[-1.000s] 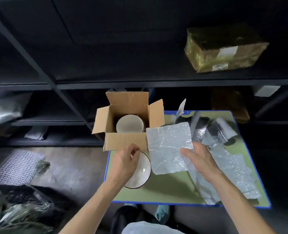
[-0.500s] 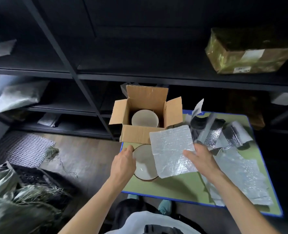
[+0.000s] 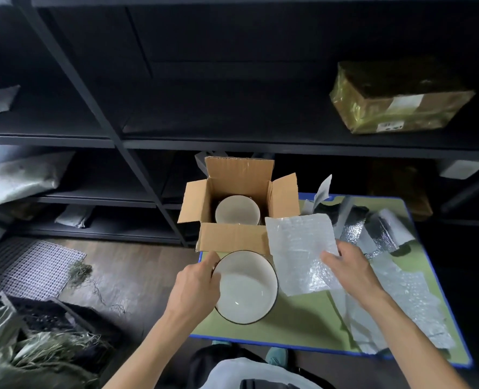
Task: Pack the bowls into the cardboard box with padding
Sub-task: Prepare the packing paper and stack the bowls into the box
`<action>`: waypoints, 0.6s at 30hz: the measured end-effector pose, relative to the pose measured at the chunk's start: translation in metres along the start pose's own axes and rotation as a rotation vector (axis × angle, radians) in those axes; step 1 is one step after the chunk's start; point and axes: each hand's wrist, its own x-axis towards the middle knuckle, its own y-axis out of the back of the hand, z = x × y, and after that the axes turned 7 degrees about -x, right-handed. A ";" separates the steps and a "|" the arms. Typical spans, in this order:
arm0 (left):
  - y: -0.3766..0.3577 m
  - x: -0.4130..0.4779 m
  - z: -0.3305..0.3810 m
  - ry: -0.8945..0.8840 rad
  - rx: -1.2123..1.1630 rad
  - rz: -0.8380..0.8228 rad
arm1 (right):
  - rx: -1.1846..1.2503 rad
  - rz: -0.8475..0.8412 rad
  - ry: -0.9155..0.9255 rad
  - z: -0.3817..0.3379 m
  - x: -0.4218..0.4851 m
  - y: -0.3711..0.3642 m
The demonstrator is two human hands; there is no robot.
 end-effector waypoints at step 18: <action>0.000 0.003 0.114 -0.163 -0.322 -0.112 | 0.523 -0.173 -0.019 0.009 -0.039 0.011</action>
